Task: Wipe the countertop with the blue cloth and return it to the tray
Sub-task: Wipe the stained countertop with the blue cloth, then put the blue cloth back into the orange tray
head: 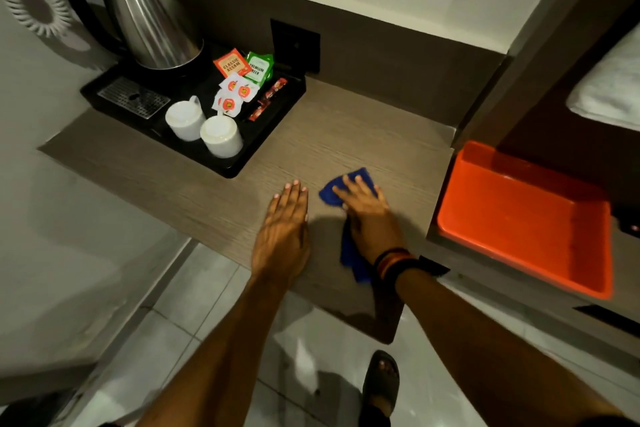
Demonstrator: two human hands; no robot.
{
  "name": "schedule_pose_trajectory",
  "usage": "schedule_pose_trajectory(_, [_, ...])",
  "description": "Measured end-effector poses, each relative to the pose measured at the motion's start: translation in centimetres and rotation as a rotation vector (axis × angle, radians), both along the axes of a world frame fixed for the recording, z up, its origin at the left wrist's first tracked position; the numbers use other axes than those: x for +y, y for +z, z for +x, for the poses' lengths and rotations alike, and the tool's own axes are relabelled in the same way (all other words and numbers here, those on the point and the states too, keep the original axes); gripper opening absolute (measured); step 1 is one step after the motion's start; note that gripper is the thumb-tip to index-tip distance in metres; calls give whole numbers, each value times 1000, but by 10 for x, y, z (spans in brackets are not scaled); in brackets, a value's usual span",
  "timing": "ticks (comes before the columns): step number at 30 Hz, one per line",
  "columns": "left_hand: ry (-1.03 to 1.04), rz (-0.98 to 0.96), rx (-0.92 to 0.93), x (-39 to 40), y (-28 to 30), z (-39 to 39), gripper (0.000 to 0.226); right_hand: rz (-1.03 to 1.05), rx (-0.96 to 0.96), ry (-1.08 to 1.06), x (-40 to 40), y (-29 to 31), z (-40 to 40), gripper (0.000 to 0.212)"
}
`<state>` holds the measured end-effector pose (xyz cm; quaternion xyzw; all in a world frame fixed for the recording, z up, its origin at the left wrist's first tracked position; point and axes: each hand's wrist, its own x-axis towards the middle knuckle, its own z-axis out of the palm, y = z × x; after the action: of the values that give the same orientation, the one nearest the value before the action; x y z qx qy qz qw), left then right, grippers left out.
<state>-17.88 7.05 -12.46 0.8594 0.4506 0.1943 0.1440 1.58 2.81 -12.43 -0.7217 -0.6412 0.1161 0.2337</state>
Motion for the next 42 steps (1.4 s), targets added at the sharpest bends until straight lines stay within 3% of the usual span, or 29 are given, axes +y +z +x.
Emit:
schedule_pose_trajectory(5, [7,10,8,5,-10,1,61,-36,11,-75,53,0,5,56])
schedule_pose_trajectory(9, [26,-40,28,6,-9,1,59,86,-24,43,-10,-2,-20,66])
schedule_pose_trajectory(13, [32,-28,117,-1,1,4,60,32,71,50,-45,7,-14,65])
schedule_pose_trajectory(16, [24,-5,169,-7,8,10,64,59,258,-89,-59,26,14,67])
schedule_pose_trajectory(21, [-90,0,68,-31,29,78,60,139,158,-392,-79,51,111,60])
schedule_pose_trajectory(26, [-166,-60,23,-46,37,163,58,43,47,-510,-80,40,196,52])
schedule_pose_trajectory(31, [-190,-15,-1,-45,25,206,54,-67,33,-484,-51,4,237,53])
schedule_pose_trajectory(39, [-174,-36,47,-24,15,218,61,-422,-9,-444,-32,-37,236,55])
schedule_pose_trajectory(42, [-184,-40,108,-24,26,209,66,-352,57,-450,-50,-12,218,63])
